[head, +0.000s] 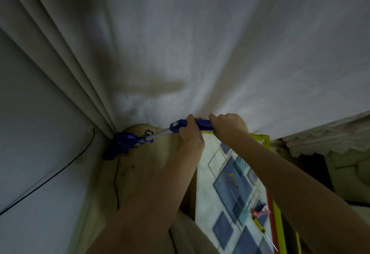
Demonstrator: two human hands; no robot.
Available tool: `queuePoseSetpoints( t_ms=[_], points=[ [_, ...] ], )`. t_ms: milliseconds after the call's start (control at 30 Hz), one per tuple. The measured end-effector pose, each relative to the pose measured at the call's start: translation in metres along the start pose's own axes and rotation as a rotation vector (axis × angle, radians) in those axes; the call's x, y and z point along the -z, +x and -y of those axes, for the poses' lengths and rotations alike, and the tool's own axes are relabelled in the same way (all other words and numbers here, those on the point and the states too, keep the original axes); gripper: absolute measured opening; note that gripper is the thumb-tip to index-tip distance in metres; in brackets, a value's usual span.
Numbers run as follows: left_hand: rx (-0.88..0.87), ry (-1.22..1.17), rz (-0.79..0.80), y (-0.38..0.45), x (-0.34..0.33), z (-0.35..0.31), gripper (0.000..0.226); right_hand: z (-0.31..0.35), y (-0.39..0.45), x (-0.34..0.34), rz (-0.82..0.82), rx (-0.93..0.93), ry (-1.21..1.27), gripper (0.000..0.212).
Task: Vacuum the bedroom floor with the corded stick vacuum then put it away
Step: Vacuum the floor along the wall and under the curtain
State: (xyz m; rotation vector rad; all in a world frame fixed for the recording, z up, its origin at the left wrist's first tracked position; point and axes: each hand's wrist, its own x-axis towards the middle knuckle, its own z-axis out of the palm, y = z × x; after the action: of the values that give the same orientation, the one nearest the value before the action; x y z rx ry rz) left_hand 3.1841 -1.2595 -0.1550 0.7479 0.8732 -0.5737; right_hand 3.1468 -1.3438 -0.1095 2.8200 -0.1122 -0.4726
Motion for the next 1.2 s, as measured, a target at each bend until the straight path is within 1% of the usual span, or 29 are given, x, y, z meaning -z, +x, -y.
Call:
queuePoseSetpoints(
  t_ms=[200, 333, 467, 633, 733, 800, 900, 1033, 1100, 1200],
  points=[
    [0.085, -0.062, 0.075, -0.008, -0.027, 0.009, 0.012, -0.033, -0.002, 0.011, 0.003, -0.016, -0.024, 0.024],
    [0.121, -0.129, 0.112, -0.014, -0.045, 0.02, 0.014, -0.057, -0.007, 0.018, 0.014, -0.039, -0.058, 0.023],
    [0.097, -0.144, 0.131, -0.007, -0.05, 0.017, 0.01, -0.061, 0.003, 0.026, 0.012, 0.015, -0.076, 0.023],
    [0.07, -0.189, 0.111, -0.004, -0.05, -0.003, 0.011, -0.052, 0.023, 0.034, -0.037, 0.062, -0.065, 0.021],
    [0.068, -0.161, 0.107, 0.004, -0.041, -0.012, 0.01, -0.042, 0.03, 0.031, -0.044, 0.086, -0.034, 0.023],
    [0.104, -0.137, 0.095, 0.013, -0.031, -0.018, 0.012, -0.034, 0.031, 0.024, -0.024, 0.101, -0.009, 0.025],
    [0.148, -0.1, 0.088, 0.022, -0.018, -0.027, 0.009, -0.022, 0.031, 0.012, -0.009, 0.125, 0.042, 0.027],
    [0.113, -0.066, 0.099, 0.024, -0.017, -0.033, 0.009, -0.02, 0.034, 0.013, -0.049, 0.125, 0.065, 0.028],
    [0.122, -0.034, 0.101, 0.022, -0.018, -0.031, 0.009, -0.02, 0.029, 0.01, -0.051, 0.105, 0.092, 0.027],
    [0.145, 0.047, 0.102, 0.016, -0.013, -0.023, 0.011, -0.017, 0.015, 0.0, -0.002, 0.113, 0.123, 0.024]
  ],
)
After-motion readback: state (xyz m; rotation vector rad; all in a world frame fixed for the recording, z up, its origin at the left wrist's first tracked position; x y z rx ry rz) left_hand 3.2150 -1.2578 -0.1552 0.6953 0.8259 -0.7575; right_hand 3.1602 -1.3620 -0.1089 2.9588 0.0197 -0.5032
